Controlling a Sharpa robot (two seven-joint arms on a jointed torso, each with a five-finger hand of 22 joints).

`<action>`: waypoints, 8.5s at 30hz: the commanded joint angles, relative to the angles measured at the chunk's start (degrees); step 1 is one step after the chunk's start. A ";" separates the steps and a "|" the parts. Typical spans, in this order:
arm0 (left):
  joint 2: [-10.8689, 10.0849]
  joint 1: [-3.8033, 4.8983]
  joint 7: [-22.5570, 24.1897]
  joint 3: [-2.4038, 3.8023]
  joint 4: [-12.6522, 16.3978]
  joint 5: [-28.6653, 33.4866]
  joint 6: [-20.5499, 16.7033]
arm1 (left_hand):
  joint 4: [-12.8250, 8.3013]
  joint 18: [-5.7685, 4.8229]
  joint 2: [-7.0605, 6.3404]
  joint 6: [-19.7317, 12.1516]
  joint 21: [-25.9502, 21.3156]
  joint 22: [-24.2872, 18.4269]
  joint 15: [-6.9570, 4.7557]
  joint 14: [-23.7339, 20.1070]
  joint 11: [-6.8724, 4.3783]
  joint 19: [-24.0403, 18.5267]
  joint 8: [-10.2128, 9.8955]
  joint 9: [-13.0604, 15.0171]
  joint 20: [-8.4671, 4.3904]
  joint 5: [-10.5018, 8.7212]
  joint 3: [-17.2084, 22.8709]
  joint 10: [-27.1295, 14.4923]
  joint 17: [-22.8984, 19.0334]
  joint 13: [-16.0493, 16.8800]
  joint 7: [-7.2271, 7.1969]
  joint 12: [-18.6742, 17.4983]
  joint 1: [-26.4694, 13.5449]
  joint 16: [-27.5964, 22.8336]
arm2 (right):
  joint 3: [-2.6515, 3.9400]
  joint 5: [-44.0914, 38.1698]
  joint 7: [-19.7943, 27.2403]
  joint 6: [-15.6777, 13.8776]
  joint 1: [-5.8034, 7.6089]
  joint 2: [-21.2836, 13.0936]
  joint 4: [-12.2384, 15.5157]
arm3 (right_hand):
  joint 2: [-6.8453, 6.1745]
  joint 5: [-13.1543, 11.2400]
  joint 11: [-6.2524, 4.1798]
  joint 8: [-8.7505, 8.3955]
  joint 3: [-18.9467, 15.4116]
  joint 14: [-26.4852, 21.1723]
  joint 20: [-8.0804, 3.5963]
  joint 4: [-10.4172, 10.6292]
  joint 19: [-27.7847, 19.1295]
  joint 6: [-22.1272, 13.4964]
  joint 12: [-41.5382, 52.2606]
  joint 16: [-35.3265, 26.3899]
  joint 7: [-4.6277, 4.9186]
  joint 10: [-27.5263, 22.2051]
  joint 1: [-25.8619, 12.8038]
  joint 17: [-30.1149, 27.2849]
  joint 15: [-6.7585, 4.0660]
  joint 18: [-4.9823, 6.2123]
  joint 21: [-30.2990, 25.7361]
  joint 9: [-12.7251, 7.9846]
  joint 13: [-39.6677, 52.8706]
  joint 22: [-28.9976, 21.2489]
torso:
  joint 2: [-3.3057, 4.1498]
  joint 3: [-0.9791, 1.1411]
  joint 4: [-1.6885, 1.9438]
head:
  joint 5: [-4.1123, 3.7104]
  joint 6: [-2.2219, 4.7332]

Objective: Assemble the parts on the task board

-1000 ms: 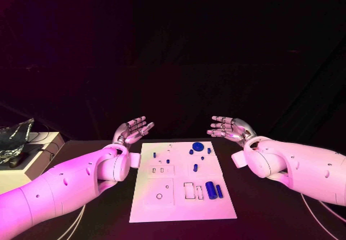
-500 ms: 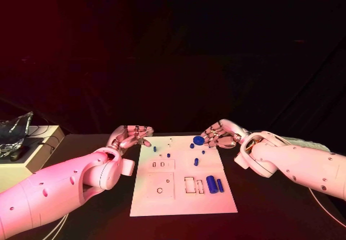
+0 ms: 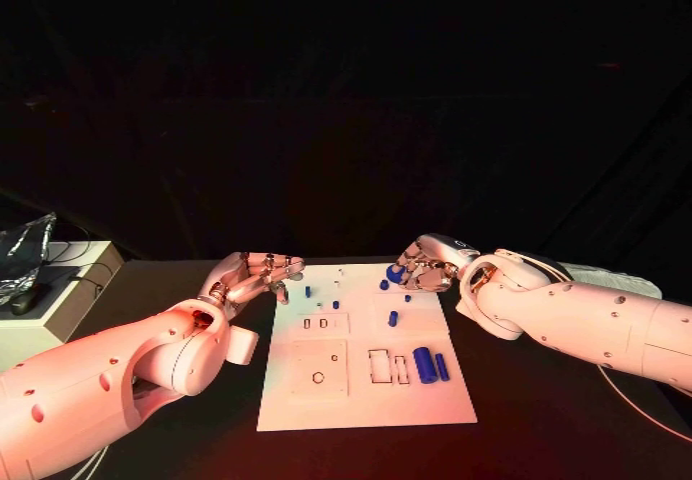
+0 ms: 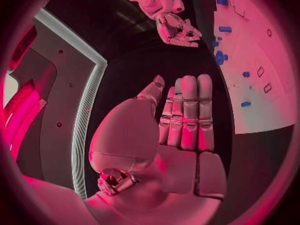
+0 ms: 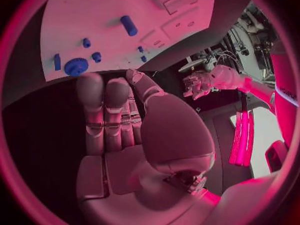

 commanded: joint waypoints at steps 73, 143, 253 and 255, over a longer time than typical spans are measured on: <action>-2.37 -1.35 -3.91 6.17 4.52 -1.56 3.20 | -0.79 3.76 0.45 -3.46 6.18 6.01 0.97 -0.07 1.59 -1.18 1.14 0.01 1.63 -0.26 -0.09 -5.98 0.46 -1.19 0.73 1.87 -1.04 0.96 | 0.15 -19.55 -12.62 11.18 2.35 6.67 -9.86 | -2.35 -2.81 2.20 -0.18 9.90 -2.53 3.06 2.00 1.64 1.15 -0.03 5.90 0.00 -7.82 -0.67 -0.08 1.78 6.31 -13.86 -0.78 -0.28 16.10 | 6.65 -1.21 5.57 | -4.99 0.65; -2.34 -1.34 -4.23 6.17 4.76 -1.63 3.72 | -1.25 3.80 0.62 -3.54 6.22 6.56 0.95 -0.16 1.58 -1.22 1.25 0.00 1.64 -0.27 0.18 -6.10 0.22 -1.21 0.68 1.91 -0.82 1.51 | 1.18 -22.18 -15.70 -7.96 1.76 15.85 -13.83 | 3.06 -9.70 -0.43 -0.08 14.05 -2.25 1.25 -1.82 4.77 6.74 -0.01 6.02 -1.45 0.99 0.86 3.05 0.00 3.71 -16.28 0.67 -0.18 33.32 | 7.51 -2.49 7.50 | -5.34 1.90; -2.14 -1.31 -4.60 6.18 4.27 -1.67 4.15 | -1.35 3.83 0.68 -3.64 5.95 7.02 0.99 -0.26 1.62 -1.18 1.29 -0.01 1.68 -0.27 0.13 -6.22 -0.18 -1.21 0.72 1.92 -0.86 1.78 | 0.60 -22.05 -15.44 -5.60 0.72 16.51 -17.50 | 2.16 -9.98 -0.04 -0.10 14.42 -2.29 1.55 -1.56 5.11 5.83 -0.03 4.96 -1.36 -0.34 0.80 3.56 0.27 3.87 -19.63 0.45 -0.22 35.79 | 8.46 -3.07 8.26 | -5.14 0.98; -2.14 -1.31 -4.60 6.18 4.24 -1.67 4.15 | -1.35 3.83 0.68 -3.64 5.95 7.02 0.99 -0.26 1.62 -1.18 1.29 -0.01 1.68 -0.27 0.13 -6.22 -0.18 -1.21 0.72 1.92 -0.86 1.78 | 0.60 -22.00 -15.36 -5.87 0.68 16.42 -17.31 | 2.09 -10.06 -0.03 -0.10 14.34 -2.29 1.56 -1.53 5.10 5.81 -0.04 4.95 -1.36 -0.39 0.78 3.57 0.27 3.88 -19.71 0.44 -0.22 35.79 | 8.44 -3.09 8.27 | -5.14 0.96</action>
